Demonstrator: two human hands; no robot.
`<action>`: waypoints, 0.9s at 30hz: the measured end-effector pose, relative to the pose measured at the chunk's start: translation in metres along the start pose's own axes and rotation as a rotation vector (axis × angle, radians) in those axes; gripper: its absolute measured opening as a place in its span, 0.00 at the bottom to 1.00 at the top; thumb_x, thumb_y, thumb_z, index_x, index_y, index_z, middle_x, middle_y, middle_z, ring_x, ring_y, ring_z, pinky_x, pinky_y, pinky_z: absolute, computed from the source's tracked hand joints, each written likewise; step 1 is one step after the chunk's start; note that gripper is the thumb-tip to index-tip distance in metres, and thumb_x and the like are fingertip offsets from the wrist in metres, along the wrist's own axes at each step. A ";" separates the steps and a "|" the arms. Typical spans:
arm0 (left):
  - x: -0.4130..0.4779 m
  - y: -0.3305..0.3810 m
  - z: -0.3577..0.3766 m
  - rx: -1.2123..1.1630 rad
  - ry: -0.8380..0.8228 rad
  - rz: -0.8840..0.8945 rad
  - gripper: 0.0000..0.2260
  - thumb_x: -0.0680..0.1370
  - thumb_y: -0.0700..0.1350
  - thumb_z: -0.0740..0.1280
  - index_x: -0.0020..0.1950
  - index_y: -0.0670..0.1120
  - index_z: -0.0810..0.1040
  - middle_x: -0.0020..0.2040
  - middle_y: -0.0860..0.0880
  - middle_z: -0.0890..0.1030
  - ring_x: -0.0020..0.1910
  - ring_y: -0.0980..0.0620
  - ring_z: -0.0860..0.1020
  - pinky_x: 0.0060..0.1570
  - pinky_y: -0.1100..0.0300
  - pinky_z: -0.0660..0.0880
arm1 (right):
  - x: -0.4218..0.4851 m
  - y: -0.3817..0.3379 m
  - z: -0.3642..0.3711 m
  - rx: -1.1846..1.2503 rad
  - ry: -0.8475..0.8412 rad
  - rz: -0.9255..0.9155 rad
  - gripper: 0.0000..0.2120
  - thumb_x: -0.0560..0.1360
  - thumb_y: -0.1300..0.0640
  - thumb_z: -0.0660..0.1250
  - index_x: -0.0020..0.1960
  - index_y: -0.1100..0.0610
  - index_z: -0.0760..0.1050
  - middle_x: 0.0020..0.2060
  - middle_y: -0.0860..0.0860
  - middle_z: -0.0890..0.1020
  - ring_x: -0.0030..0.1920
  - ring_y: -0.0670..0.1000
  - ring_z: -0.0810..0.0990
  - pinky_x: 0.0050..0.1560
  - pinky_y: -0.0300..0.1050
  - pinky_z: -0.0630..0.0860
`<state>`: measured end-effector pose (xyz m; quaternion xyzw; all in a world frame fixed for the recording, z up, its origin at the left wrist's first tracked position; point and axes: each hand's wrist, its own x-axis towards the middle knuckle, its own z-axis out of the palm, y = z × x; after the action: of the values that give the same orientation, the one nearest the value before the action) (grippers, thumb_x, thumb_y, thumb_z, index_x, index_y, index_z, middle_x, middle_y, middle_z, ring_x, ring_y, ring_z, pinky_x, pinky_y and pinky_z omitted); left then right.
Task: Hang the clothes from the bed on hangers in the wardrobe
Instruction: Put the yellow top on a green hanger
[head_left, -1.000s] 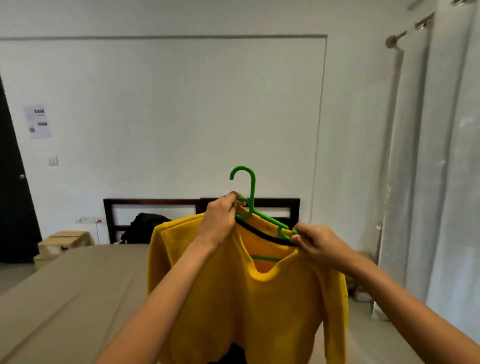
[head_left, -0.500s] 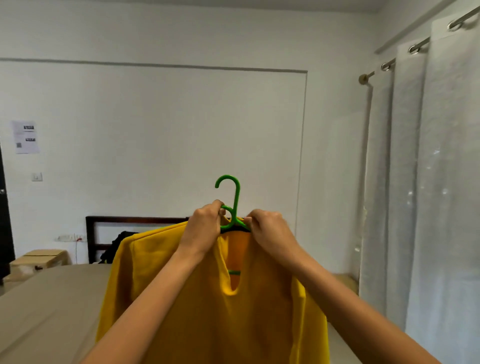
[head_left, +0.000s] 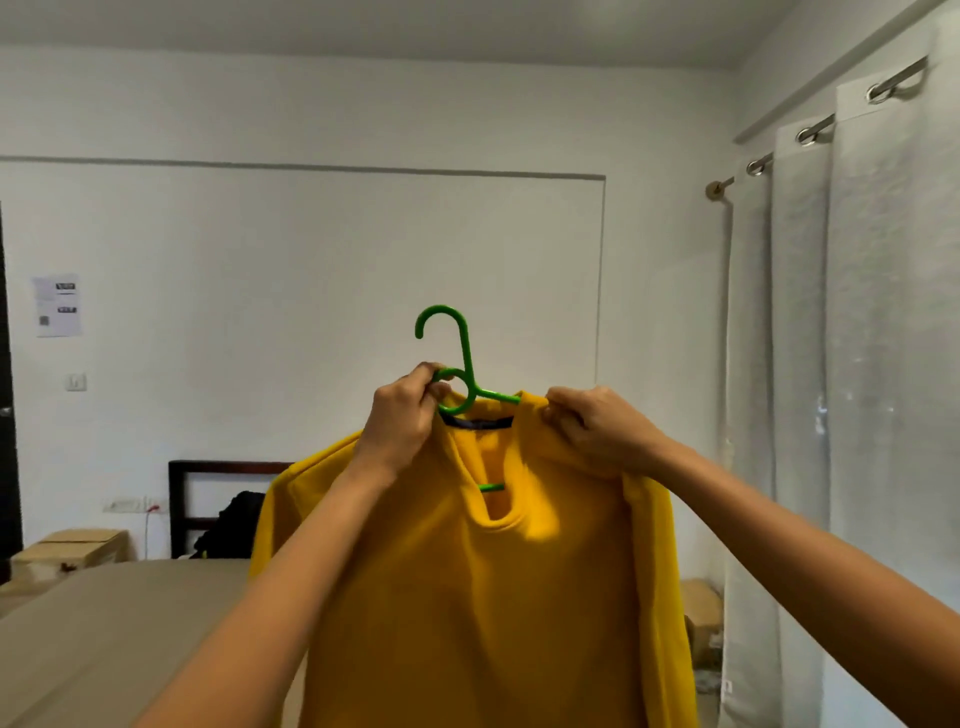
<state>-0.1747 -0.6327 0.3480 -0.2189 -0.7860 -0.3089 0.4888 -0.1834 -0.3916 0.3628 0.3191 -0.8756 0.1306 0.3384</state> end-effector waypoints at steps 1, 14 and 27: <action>0.000 -0.005 -0.003 0.009 -0.042 0.028 0.10 0.78 0.37 0.64 0.58 0.37 0.77 0.50 0.41 0.83 0.49 0.44 0.80 0.47 0.68 0.68 | -0.002 0.005 0.002 -0.032 0.104 -0.016 0.12 0.78 0.52 0.57 0.44 0.58 0.74 0.36 0.59 0.80 0.36 0.60 0.76 0.36 0.49 0.70; -0.003 -0.042 -0.022 0.096 -0.402 -0.037 0.09 0.81 0.42 0.61 0.57 0.43 0.78 0.47 0.46 0.80 0.43 0.54 0.75 0.41 0.69 0.67 | -0.005 0.041 -0.007 0.110 0.252 0.190 0.10 0.74 0.51 0.59 0.36 0.54 0.71 0.29 0.50 0.73 0.33 0.54 0.73 0.34 0.48 0.69; 0.001 -0.054 -0.023 0.182 -0.089 0.057 0.06 0.78 0.39 0.61 0.49 0.41 0.77 0.43 0.43 0.79 0.42 0.41 0.77 0.41 0.50 0.74 | 0.003 0.040 -0.019 0.141 0.317 0.317 0.11 0.75 0.53 0.69 0.50 0.60 0.78 0.43 0.55 0.81 0.42 0.52 0.78 0.42 0.42 0.71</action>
<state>-0.1951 -0.6874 0.3417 -0.2093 -0.8253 -0.2121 0.4797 -0.2016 -0.3539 0.3784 0.1759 -0.8393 0.2917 0.4238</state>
